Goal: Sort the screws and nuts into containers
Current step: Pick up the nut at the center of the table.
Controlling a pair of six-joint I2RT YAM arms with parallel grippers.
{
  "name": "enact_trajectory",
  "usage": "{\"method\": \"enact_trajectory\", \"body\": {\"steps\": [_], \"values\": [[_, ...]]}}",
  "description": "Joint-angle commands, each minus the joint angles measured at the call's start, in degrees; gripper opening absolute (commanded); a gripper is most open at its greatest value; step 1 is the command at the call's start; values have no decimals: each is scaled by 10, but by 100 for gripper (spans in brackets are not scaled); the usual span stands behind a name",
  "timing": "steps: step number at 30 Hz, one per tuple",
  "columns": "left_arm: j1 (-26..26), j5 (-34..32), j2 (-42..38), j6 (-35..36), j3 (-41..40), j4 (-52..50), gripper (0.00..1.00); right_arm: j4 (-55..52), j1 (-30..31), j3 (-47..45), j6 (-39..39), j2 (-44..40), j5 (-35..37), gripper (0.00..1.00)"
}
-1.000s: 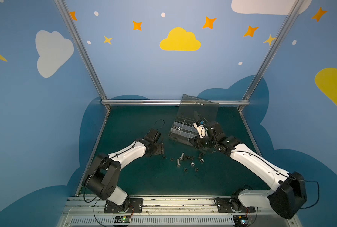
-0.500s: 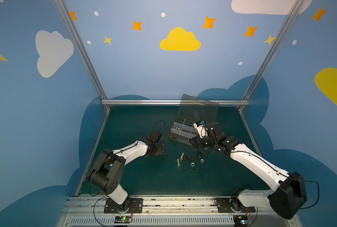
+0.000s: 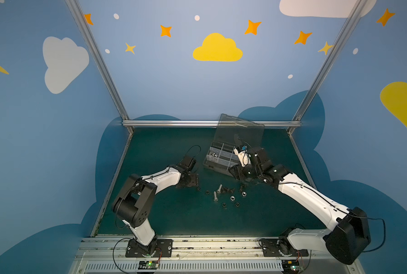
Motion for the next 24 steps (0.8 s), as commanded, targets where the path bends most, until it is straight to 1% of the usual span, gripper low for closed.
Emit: {"method": "enact_trajectory", "body": {"steps": [1,7,13,17,24], "values": [[2,-2,11,17,13,-5,83,5,2,3,4,2,4,60],[4,-4,24,36,20,-15,83,4,2,4,4,4,4,60],[4,12,28,38,27,-13,81,7,3,7,7,9,0,60],[5,25,28,39,26,-9,76,4,4,8,7,9,1,60],[4,43,26,40,25,-14,63,6,4,5,7,6,3,60]]}}
